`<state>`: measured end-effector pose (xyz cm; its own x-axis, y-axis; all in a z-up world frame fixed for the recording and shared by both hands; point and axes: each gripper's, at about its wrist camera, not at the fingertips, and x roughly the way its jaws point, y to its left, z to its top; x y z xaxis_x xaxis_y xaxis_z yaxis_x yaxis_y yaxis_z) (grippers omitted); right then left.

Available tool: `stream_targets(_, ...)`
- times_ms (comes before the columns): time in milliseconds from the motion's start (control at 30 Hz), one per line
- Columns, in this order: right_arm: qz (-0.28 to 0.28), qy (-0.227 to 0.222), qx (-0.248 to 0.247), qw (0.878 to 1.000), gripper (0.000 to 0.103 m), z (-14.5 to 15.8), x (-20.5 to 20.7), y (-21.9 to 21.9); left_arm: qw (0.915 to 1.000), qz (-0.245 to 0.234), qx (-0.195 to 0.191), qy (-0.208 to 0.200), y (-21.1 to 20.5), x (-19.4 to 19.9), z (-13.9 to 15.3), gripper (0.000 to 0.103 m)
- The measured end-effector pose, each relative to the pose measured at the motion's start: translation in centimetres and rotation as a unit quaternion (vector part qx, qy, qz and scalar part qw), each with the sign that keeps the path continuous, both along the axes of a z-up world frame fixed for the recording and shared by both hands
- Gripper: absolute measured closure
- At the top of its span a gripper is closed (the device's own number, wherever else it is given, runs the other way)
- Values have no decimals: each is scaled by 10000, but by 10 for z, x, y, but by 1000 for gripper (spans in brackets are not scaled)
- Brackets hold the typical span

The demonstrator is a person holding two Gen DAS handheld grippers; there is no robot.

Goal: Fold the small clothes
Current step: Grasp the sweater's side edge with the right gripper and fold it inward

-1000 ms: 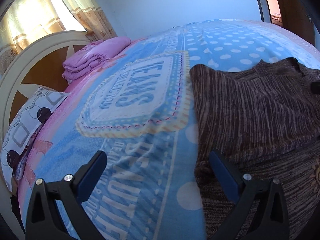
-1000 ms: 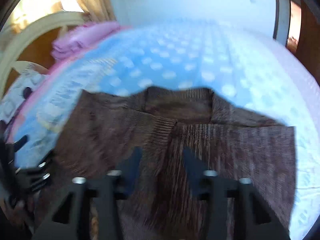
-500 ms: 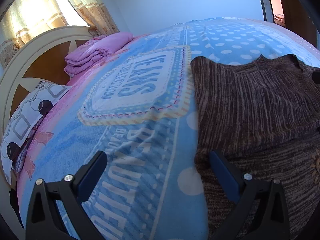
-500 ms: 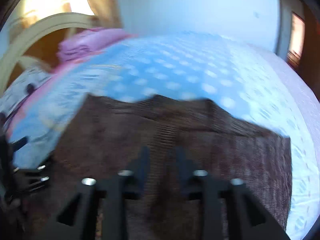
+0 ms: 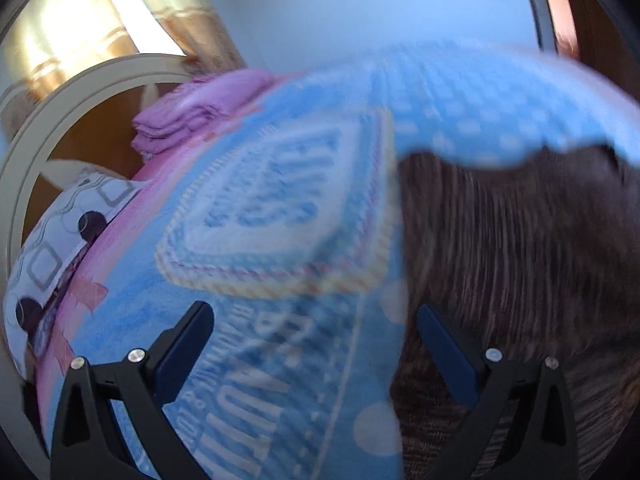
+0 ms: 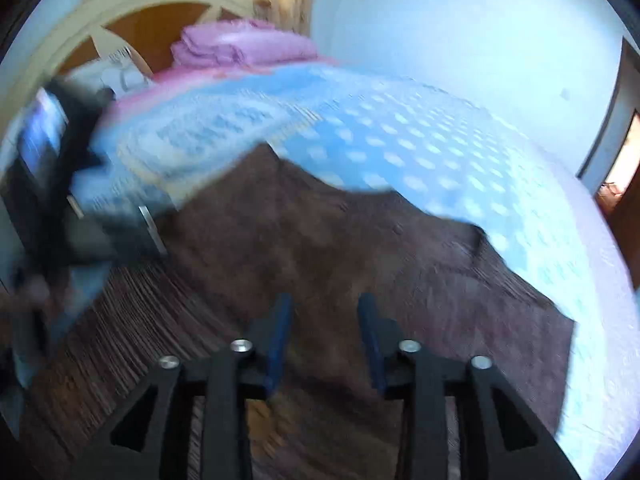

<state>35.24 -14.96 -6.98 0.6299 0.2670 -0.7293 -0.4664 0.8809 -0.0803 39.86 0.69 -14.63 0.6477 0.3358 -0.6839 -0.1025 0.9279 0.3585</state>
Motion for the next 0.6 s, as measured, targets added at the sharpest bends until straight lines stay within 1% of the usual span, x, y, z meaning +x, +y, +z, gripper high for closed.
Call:
stream_targets(33,23,160,-9,9999,59,-8,4,6,9999,-19,146,44,-2,-2,-7,0)
stream_targets(67,75,429,-53,9990,59,-21,8,12,9999,2,169,-36,-1,-7,-7,0)
stream_targets(100,197,823,-49,9964,59,-36,10,17,9999,57,160,28,1,-12,-8,0)
stream_targets(133,223,701,54,9973,57,-40,4,17,9999,102,117,43,4,-16,-8,0)
stream_targets(167,284,638,-1,9976,57,-42,-1,16,9999,134,90,20,6,-20,-9,0)
stream_targets(200,300,658,4,9974,57,-41,-4,13,9999,134,86,-2,7,-24,-9,0)
stream_targets(267,284,818,171,9961,57,-40,-4,4,9999,148,61,-9,8,-28,-8,0)
stream_targets(300,259,843,235,9958,57,-37,-6,-4,9999,153,47,-33,8,-28,-7,0)
stream_targets(333,197,769,246,9965,57,-33,-11,-12,9999,148,23,-60,8,-28,-7,0)
stream_targets(367,150,674,278,9972,57,-28,-17,-19,9999,123,-56,-78,10,-28,-6,0)
stream_targets(400,78,609,306,9976,56,-22,-24,-28,9996,87,-240,-69,15,-28,-4,0)
stream_targets(433,15,590,309,9978,53,-17,-30,-33,9991,80,-411,-64,18,-27,-2,0)
stream_targets(467,-42,586,301,9978,49,-15,-34,-39,9979,85,-632,-78,25,-27,1,0)
stream_targets(500,-106,597,288,9977,47,-14,-42,-47,9971,98,-749,-97,28,-29,4,0)
stream_targets(533,-147,626,274,9976,47,-15,-48,-52,9967,101,-789,-143,29,-33,9,0)
stream_targets(567,-193,670,243,9973,46,-17,-54,-58,9970,97,-739,-219,28,-38,14,0)
stream_targets(600,-240,701,208,9970,45,-12,-58,-63,9971,75,-698,-281,27,-43,18,0)
